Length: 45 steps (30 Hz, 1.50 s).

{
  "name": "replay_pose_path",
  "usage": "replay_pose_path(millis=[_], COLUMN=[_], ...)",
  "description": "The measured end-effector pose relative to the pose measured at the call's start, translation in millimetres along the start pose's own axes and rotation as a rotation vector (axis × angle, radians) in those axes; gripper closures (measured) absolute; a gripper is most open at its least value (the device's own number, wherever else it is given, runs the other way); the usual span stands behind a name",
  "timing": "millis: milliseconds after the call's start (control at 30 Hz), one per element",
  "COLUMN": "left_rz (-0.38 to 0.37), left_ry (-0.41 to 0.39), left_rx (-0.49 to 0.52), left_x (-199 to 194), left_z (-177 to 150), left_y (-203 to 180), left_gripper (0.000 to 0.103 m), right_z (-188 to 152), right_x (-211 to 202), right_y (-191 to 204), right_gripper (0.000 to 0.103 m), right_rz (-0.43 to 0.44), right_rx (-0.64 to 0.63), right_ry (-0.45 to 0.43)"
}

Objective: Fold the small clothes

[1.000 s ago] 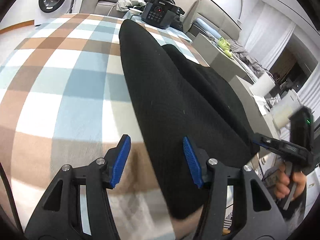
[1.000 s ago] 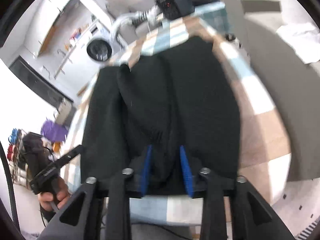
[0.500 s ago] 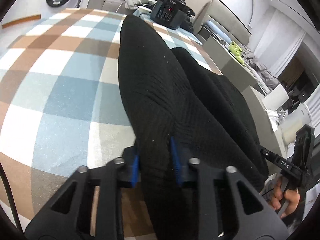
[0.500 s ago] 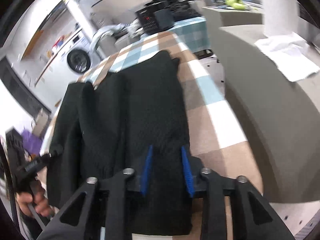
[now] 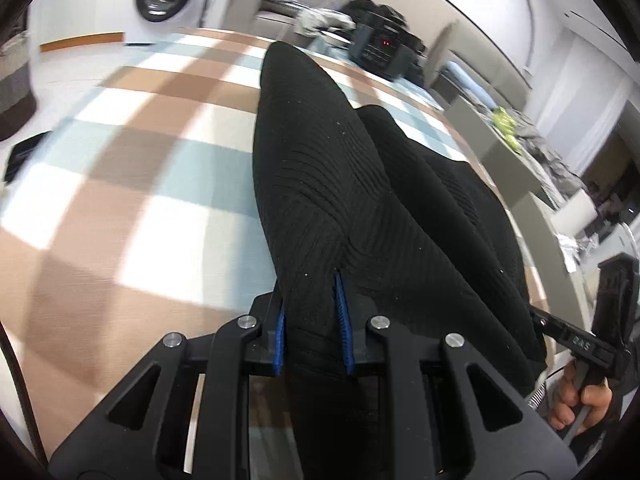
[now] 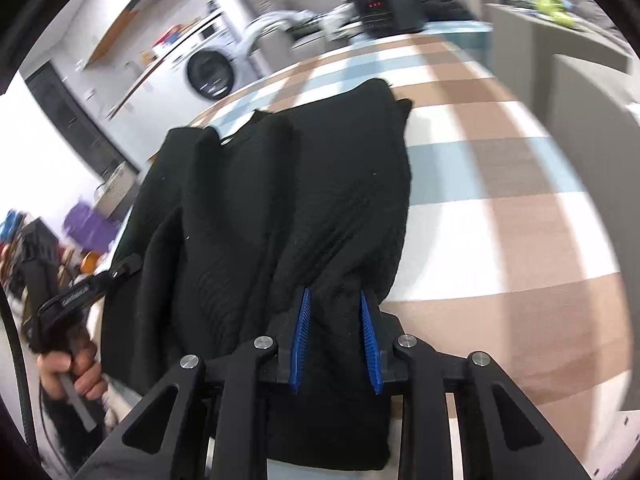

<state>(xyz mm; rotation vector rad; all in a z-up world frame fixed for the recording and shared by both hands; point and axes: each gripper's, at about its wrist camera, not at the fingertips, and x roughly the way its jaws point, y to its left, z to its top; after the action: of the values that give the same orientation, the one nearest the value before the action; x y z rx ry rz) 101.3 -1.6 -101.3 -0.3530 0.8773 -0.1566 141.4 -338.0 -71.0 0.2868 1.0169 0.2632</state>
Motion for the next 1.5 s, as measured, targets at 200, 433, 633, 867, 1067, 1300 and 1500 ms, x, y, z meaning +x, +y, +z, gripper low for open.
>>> replay_pose_path(millis=[200, 433, 633, 867, 1067, 1300, 1500], left_rz=[-0.001, 0.0, -0.015, -0.045, -0.057, -0.084, -0.124], left_ry=[-0.002, -0.023, -0.069, -0.078, -0.065, -0.06, -0.029], left_rx=[-0.038, -0.019, -0.04, -0.015, 0.009, 0.055, 0.112], left_x=[-17, -33, -58, -75, -77, -83, -75], left_z=[1, 3, -4, -14, -18, -21, -28], left_y=[29, 30, 31, 16, 1, -25, -53], left_gripper=[0.084, 0.055, 0.028, 0.023, 0.023, 0.023, 0.023], right_z=[1, 22, 31, 38, 44, 43, 38], right_x=[0, -21, 24, 58, 66, -17, 3], right_y=[21, 23, 45, 58, 60, 62, 20], right_gripper=[0.076, 0.06, 0.059, 0.06, 0.098, 0.098, 0.098], right_rz=[0.016, 0.037, 0.136, 0.224, 0.235, 0.147, 0.045], right_rx=[-0.017, 0.033, 0.014, 0.004, 0.024, -0.044, 0.02], right_ry=[0.029, -0.073, 0.007, 0.033, -0.041, -0.236, -0.153])
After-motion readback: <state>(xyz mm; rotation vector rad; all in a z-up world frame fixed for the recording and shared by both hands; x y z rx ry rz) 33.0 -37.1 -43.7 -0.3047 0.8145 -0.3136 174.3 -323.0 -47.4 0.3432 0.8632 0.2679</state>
